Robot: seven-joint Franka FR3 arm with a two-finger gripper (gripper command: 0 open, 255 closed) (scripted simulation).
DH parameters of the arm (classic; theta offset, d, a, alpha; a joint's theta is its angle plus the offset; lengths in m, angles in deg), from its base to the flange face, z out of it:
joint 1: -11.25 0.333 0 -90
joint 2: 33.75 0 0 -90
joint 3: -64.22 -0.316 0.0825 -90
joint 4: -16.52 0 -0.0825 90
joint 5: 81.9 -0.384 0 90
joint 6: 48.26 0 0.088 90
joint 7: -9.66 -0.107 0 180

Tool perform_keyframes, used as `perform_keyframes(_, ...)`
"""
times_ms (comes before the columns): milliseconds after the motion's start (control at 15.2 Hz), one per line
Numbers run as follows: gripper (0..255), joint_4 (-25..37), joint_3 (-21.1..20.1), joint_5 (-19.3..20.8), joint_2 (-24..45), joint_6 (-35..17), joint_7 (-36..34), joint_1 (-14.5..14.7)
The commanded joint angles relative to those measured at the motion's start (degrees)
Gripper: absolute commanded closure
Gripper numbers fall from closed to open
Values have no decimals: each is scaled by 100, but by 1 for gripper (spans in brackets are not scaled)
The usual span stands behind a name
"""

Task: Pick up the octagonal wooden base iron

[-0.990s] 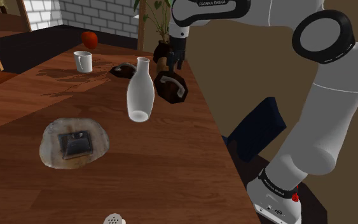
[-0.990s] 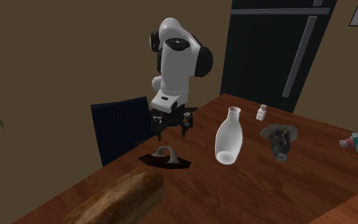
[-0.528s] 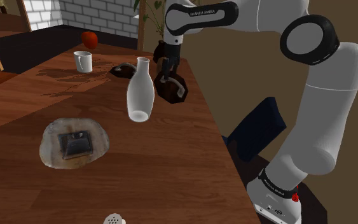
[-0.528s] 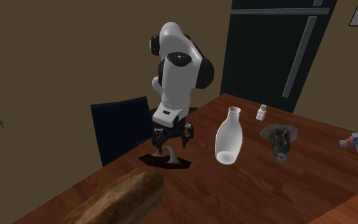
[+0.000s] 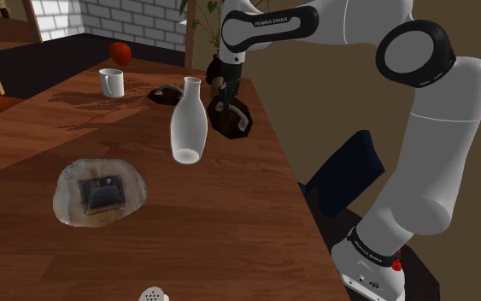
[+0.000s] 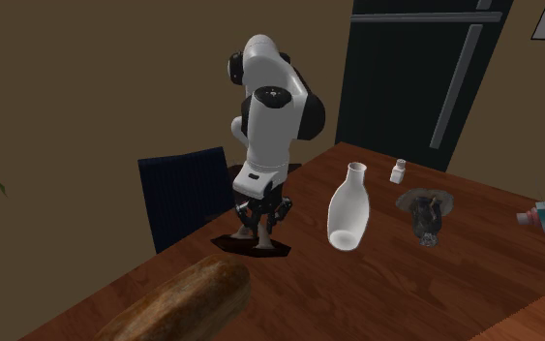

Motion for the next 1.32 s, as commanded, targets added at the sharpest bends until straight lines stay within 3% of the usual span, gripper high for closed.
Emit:
perform_keyframes(0, 255, -3, -1, -1, 1, 1, 0, 1)
perform_keyframes(264, 255, -3, 1, -1, 6, -5, 4, -2)
perform_keyframes(1254, 255, 1149, 2, -13, 3, 1148, 77, 2)
